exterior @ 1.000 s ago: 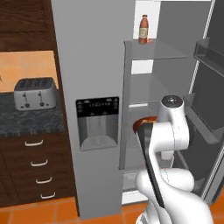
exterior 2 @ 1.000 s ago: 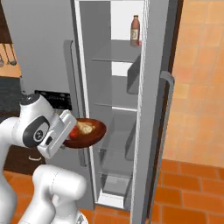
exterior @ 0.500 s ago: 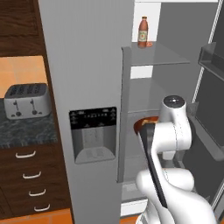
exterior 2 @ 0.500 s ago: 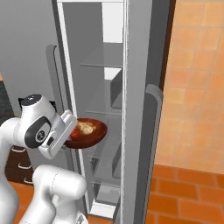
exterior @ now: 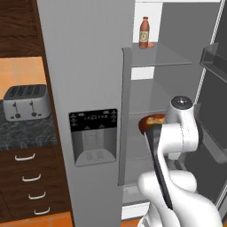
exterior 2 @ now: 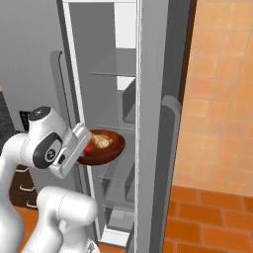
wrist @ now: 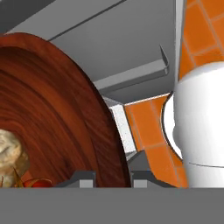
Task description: Pick the chicken drumstick and tomato from their plates and place them in the bowl. Then put the bowl in the fridge.
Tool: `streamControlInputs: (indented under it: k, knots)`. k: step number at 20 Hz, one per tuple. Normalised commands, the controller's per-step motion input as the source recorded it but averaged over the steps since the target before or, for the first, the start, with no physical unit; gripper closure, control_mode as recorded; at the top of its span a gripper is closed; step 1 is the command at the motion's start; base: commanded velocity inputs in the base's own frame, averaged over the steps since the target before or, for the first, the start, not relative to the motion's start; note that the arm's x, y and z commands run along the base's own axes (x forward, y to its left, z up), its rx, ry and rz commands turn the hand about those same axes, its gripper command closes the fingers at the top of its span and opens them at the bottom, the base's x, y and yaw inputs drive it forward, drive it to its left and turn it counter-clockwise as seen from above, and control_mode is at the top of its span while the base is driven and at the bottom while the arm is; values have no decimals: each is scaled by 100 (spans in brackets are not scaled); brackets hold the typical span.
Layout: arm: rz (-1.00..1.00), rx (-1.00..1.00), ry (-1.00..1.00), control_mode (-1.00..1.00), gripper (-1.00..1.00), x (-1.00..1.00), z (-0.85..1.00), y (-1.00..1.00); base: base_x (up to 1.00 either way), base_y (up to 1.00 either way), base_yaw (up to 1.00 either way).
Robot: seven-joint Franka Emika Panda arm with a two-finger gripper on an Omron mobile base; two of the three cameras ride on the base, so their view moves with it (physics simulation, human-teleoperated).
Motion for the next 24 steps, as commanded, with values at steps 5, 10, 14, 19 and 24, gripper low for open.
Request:
streamControlInputs:
  k: [5, 10, 14, 19, 24]
  knots:
    - [20, 2, -28, -100, 100, 36, 24, -66, 0, 0, 0]
    - [18, 2, -16, -100, 100, 100, 1, -5, 0, 0, 0]
    - [6, 0, -5, -100, 100, 100, 0, -5, 0, 0, 0]
    - [0, 0, -2, -100, 100, 70, 4, -6, 0, 0, 0]
    - [0, 0, 1, -100, 100, 24, 3, -3, 0, 0, 0]
